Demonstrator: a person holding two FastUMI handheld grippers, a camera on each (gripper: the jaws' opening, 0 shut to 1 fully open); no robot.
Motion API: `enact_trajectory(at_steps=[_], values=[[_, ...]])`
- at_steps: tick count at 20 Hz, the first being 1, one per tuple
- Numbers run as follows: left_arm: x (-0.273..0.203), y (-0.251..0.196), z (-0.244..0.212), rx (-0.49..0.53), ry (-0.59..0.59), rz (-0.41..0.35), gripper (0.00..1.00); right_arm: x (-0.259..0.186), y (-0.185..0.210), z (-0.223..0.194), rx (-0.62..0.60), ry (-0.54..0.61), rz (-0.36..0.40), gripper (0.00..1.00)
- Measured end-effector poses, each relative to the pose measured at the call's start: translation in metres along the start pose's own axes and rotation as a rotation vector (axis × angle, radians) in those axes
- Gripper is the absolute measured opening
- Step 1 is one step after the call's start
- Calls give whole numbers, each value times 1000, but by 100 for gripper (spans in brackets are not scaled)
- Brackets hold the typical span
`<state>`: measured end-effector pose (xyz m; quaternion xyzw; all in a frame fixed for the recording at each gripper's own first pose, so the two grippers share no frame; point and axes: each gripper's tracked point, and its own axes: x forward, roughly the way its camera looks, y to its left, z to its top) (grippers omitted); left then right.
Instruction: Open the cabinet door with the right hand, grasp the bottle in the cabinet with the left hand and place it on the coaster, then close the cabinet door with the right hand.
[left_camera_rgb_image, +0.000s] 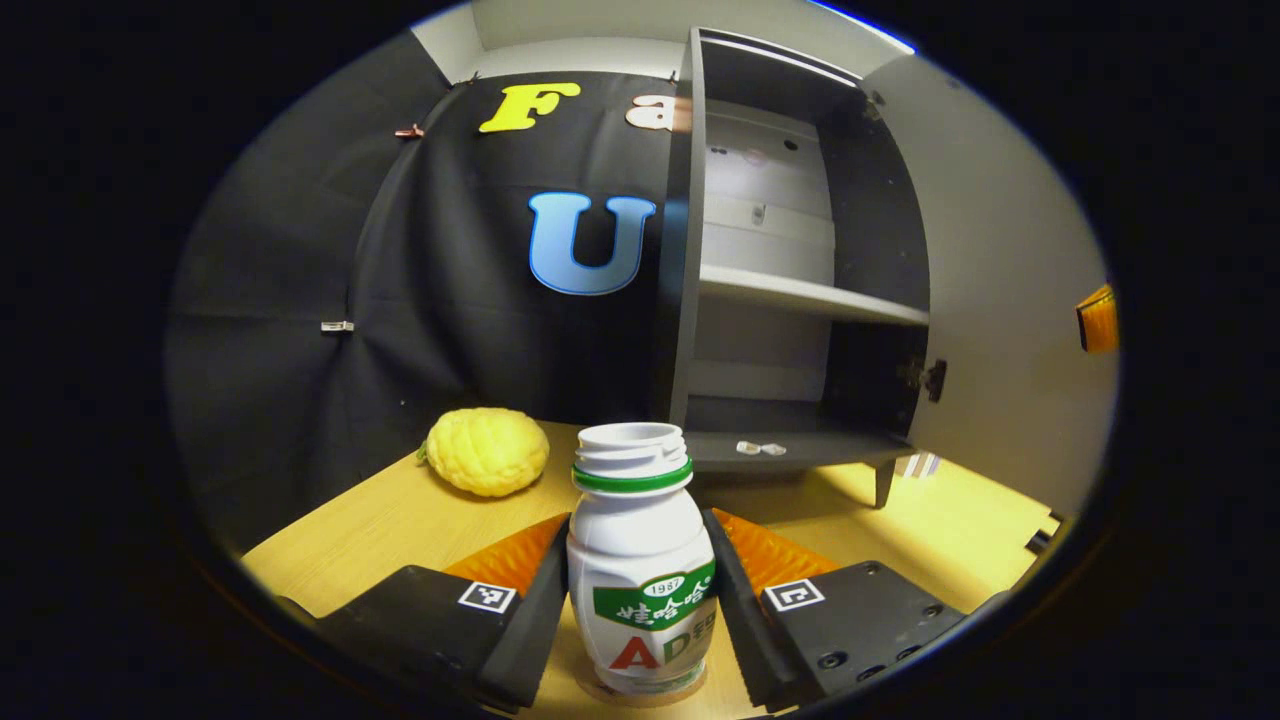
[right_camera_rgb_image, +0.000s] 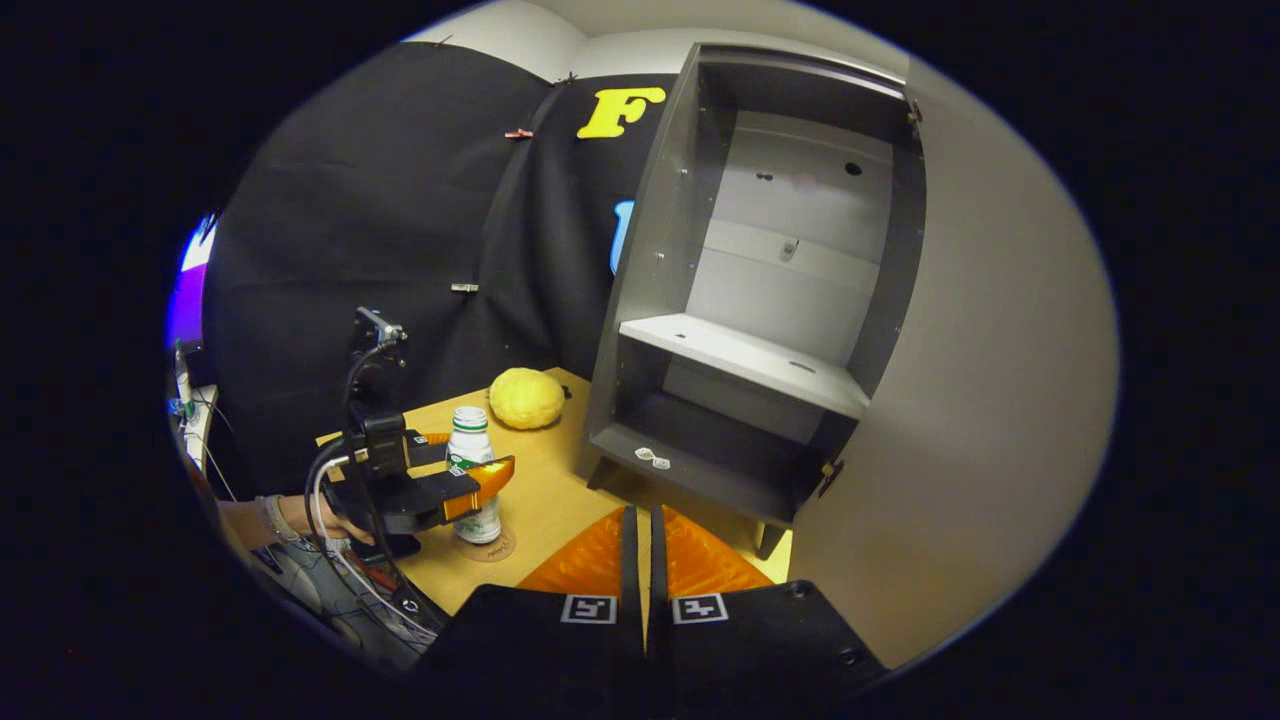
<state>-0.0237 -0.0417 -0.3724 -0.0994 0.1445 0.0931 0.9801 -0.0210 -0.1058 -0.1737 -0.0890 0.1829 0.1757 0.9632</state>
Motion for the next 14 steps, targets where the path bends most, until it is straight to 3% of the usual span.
enact_trajectory(at_steps=[2,8,11,13,14], values=[[2,-5,-13,-16,9,-26,76,7,-3,-12,5,28,-11,6],[-6,-14,-13,82,-26,-36,77,11,1,-7,-20,25,2,6],[-9,-17,-29,30,22,-42,78,6,4,-14,-25,48,6,6],[-11,-19,-28,14,27,-54,83,4,5,-12,-12,48,10,6],[-11,-21,-26,19,24,-61,90,2,4,-11,-11,52,8,6]])
